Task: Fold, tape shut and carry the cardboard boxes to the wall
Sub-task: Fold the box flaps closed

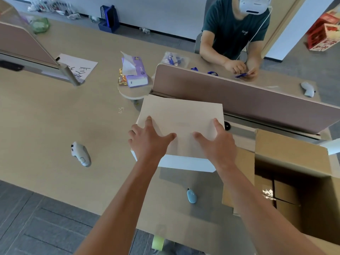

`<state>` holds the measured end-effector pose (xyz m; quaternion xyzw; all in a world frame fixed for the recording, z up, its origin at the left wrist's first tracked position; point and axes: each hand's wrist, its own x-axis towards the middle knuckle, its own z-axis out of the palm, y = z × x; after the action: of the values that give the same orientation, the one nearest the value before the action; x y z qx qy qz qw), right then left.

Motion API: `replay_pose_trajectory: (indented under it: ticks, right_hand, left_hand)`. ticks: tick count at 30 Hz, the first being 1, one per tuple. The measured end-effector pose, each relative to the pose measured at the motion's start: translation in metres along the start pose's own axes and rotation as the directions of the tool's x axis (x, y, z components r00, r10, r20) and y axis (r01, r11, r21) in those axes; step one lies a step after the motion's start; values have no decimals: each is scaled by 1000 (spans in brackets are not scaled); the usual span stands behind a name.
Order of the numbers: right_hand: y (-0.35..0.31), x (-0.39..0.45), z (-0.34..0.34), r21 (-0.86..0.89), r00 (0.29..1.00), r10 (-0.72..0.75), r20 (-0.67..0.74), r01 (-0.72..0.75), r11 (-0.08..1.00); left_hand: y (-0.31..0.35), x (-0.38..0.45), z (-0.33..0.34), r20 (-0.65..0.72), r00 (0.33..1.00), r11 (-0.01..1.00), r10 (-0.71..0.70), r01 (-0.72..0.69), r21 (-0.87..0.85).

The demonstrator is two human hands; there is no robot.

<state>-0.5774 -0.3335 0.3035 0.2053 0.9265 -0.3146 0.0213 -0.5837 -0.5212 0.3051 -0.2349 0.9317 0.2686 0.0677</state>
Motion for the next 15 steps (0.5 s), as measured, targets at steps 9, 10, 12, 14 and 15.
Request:
replay_pose_trajectory:
  ticks: [9, 10, 12, 14, 15]
  right_hand:
    - [20, -13, -87, 52, 980, -33, -198, 44, 998]
    - [28, -15, -101, 59, 975, -24, -220, 38, 998]
    - [45, -19, -128, 83, 966, 0, -257, 22, 996]
    - [70, -24, -158, 102, 956, 31, -292, -1, 995]
    - [86, -27, -172, 103, 952, 47, -304, -16, 995]
  left_hand:
    - [65, -54, -22, -88, 984, 986, 153, -158, -50]
    - [77, -64, -21, -91, 979, 981, 182, -187, -55]
    - [100, -83, -15, -92, 967, 967, 238, -245, -65]
    - [125, -105, -1, -77, 953, 952, 293, -298, -63]
    - [137, -118, 7, -65, 946, 946, 317, -320, -57]
